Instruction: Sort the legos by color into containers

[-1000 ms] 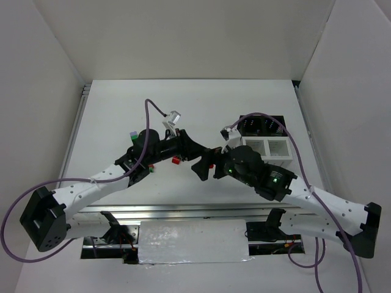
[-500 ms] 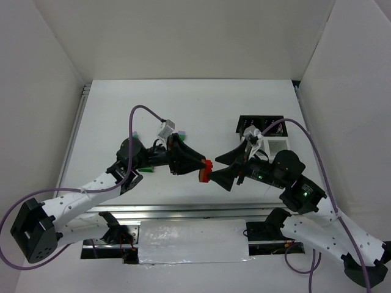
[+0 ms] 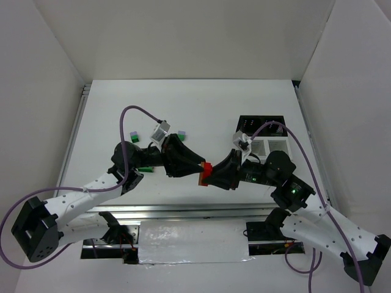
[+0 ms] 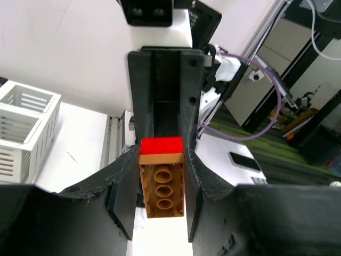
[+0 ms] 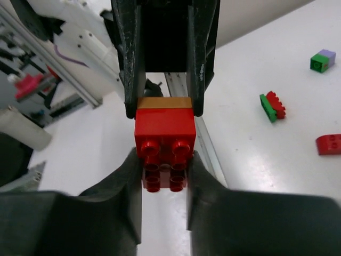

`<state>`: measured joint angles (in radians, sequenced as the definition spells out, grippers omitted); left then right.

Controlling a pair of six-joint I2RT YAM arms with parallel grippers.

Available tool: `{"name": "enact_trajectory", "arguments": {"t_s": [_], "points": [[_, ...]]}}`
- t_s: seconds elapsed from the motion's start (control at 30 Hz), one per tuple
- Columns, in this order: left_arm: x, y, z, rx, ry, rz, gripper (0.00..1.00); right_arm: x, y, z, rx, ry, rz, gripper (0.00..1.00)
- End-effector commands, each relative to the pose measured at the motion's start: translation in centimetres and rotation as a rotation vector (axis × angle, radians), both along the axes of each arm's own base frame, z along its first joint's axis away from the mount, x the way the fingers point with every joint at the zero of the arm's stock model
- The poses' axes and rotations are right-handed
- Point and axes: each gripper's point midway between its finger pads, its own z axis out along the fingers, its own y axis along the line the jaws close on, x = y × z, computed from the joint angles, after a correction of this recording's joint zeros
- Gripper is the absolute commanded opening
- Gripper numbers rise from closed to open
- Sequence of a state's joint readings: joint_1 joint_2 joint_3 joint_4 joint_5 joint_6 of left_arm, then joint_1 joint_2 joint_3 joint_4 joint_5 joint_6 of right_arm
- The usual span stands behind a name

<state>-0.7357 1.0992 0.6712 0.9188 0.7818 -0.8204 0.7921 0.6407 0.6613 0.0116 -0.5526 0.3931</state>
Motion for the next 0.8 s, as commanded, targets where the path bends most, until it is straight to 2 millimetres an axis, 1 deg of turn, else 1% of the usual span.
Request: {"name": "enact_trajectory", "arguments": {"t_s": [0.0, 0.03, 0.1, 0.13, 0.17, 0.23, 0.27, 0.33, 0.47, 0.5, 0.53, 0.57, 0.6, 0.63, 0.67, 0.7, 0.73, 0.77], "points": [[-1.2, 0.3, 1.7, -0.059, -0.080, -0.034, 0.00, 0.3, -0.1, 1.6, 0.062, -0.071, -0.011, 0.00], [-1.0, 0.3, 1.5, -0.048, -0.077, -0.028, 0.00, 0.4, -0.2, 1.5, 0.058, -0.074, -0.019, 0.00], [-0.7, 0.5, 1.7, -0.042, -0.112, 0.014, 0.00, 0.3, -0.7, 1.7, 0.066, -0.108, -0.031, 0.00], [-0.2, 0.5, 0.8, -0.001, -0.088, 0.040, 0.00, 0.3, -0.9, 1.3, 0.067, -0.110, -0.033, 0.00], [0.1, 0.9, 1.3, -0.004, -0.100, 0.089, 0.00, 0.3, -1.5, 1.7, 0.084, -0.130, -0.047, 0.00], [0.7, 1.5, 0.8, 0.032, -0.118, 0.151, 0.00, 0.5, -2.1, 1.5, 0.095, -0.131, -0.070, 0.00], [0.9, 1.6, 0.8, 0.038, -0.122, 0.169, 0.00, 0.4, -2.4, 1.7, 0.106, -0.142, -0.077, 0.00], [1.1, 2.0, 0.9, 0.037, -0.130, 0.191, 0.00, 0.9, -2.6, 1.6, 0.107, -0.133, -0.100, 0.00], [1.6, 2.2, 0.7, 0.038, -0.125, 0.222, 0.00, 1.7, -2.5, 0.9, 0.092, -0.106, -0.116, 0.00], [1.7, 2.2, 0.6, 0.040, -0.123, 0.230, 0.00, 2.1, -2.5, 0.5, 0.080, -0.087, -0.137, 0.00], [2.3, 2.4, 0.8, 0.038, -0.112, 0.267, 0.00, 3.1, -2.9, 0.6, 0.068, -0.071, -0.195, 0.00], [2.8, 2.5, 0.9, 0.042, -0.102, 0.297, 0.00, 6.3, -4.3, 0.3, 0.055, -0.032, -0.394, 0.00], [3.4, 2.7, 0.0, 0.085, -0.074, 0.329, 0.00, 8.2, -5.8, -0.6, 0.024, 0.059, -0.538, 0.00], [4.4, 3.3, 0.5, 0.088, -0.058, 0.406, 0.00, 10.7, -8.2, -1.2, 0.010, 0.116, -0.718, 0.00], [4.8, 3.7, 0.3, 0.108, -0.047, 0.441, 0.00, 14.0, -12.0, -2.8, -0.009, 0.215, -1.006, 0.00], [5.2, 4.1, -1.0, 0.171, -0.020, 0.470, 0.00, 14.5, -14.6, -4.1, -0.083, 0.293, -1.147, 0.00], [6.2, 5.1, -0.4, 0.176, -0.005, 0.556, 0.00, 16.1, -17.9, -5.8, -0.133, 0.362, -1.321, 0.00], [6.6, 5.6, -0.8, 0.199, 0.018, 0.595, 0.00, 16.4, -20.0, -6.6, -0.131, 0.426, -1.432, 0.00]]}}
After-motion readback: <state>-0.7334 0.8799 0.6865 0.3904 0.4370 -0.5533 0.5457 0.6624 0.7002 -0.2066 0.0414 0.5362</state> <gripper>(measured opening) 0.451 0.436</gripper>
